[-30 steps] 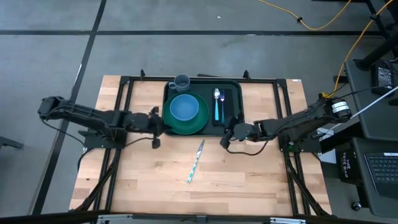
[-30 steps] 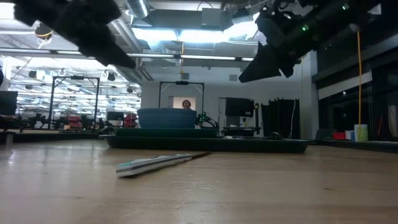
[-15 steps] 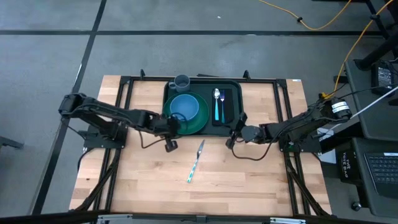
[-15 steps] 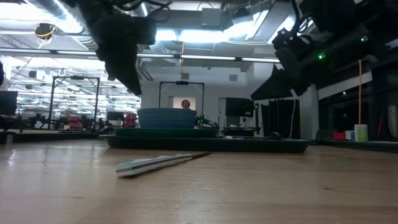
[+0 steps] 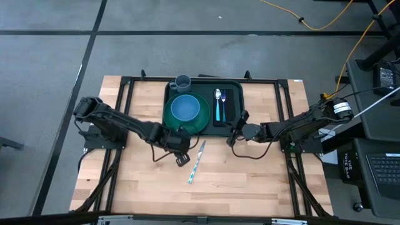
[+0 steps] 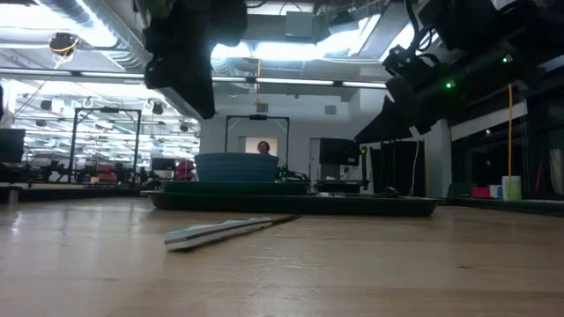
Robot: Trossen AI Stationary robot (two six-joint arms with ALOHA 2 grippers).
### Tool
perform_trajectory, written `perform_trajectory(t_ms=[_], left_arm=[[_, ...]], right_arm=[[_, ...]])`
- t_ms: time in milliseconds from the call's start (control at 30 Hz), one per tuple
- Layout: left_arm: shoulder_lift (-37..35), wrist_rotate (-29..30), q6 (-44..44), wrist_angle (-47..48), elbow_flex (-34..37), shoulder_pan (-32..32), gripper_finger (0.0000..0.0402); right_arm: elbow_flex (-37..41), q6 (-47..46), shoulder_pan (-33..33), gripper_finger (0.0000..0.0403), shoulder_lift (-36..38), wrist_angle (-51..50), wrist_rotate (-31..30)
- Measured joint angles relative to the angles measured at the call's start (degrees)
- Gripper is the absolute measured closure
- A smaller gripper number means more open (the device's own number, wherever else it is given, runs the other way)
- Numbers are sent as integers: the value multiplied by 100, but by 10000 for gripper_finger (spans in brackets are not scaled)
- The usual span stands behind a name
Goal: Set up tray
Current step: Put the blue knife on top of the black napkin on the green tray
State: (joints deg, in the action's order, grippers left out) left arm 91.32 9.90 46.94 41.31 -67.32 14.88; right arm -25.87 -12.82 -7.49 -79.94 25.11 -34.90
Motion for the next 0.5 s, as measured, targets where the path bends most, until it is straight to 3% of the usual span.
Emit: perform_trajectory(t_ms=[300, 500], left_arm=[[866, 412, 707, 74, -637, 601, 398], [1616, 357, 319, 112, -1245, 799, 398]], right_arm=[[0, 7, 70, 380, 0, -47, 0], [0, 108, 70, 379, 0, -62, 0]])
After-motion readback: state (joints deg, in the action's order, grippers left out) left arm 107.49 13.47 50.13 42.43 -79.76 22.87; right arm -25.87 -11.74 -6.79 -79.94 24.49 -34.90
